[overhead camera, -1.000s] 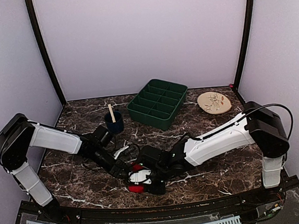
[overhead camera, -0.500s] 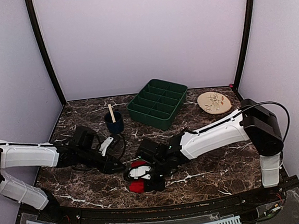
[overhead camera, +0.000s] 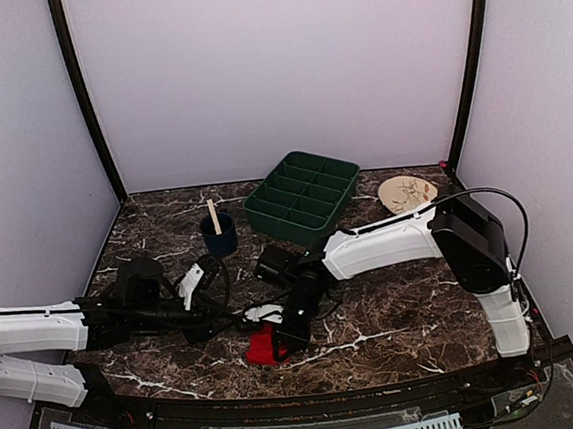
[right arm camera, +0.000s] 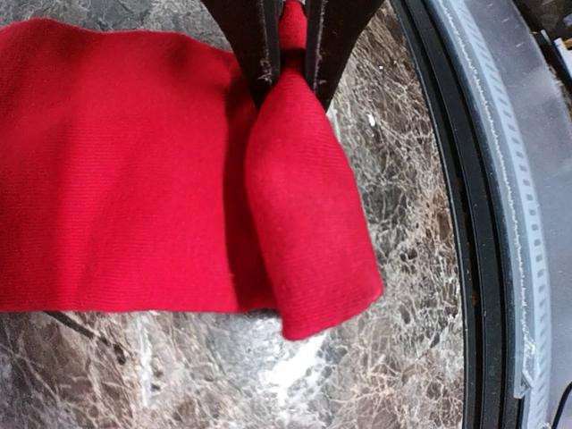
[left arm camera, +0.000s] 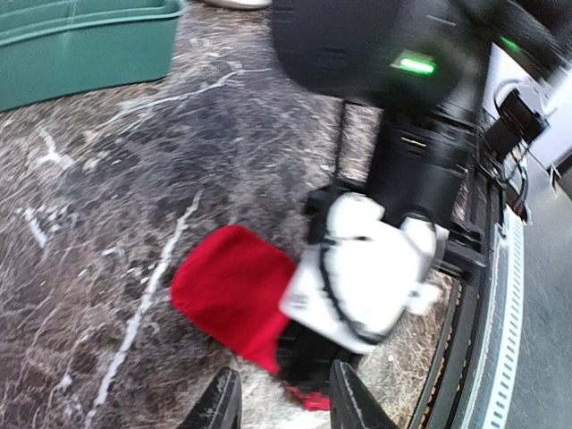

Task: Roll the socks
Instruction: Roll the sock at the center of the board.

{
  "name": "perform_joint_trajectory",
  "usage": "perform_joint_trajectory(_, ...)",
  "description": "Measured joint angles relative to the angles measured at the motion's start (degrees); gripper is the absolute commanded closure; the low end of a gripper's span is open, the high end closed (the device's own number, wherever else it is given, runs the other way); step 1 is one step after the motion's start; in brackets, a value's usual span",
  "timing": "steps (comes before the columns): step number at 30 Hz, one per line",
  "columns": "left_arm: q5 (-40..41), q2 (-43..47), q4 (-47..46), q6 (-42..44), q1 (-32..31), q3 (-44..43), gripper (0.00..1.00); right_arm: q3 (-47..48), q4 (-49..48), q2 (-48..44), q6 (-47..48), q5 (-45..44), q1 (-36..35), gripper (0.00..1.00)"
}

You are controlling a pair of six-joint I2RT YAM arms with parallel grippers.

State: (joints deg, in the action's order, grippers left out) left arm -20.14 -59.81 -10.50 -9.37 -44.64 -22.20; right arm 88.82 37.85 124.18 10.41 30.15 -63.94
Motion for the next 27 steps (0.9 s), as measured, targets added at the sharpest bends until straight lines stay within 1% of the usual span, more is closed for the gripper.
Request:
perform_joint_trajectory(6, 1.16, 0.07, -0.33, 3.43, -4.92, 0.0, 0.65, 5.05, 5.01, 3.58, -0.02, 4.33, 1.38, 1.0)
perform_joint_trajectory(11, 1.99, -0.42, 1.03, 6.88, -7.28, -0.26, 0.65, 7.43, 8.83, 5.79, 0.13, 8.13, 1.62, 1.0)
perform_joint_trajectory(18, 4.42, -7.06, 5.92, 13.03, -11.67, -5.27, 0.62, 7.72, 15.08, 7.04, -0.26, 12.61, 1.97, 1.0)
perform_joint_trajectory(27, 6.49, -12.96, 11.02, 18.47, -14.75, -10.43, 0.6, 7.93, 20.15, 7.78, -1.38, 14.01, 2.25, 1.0)
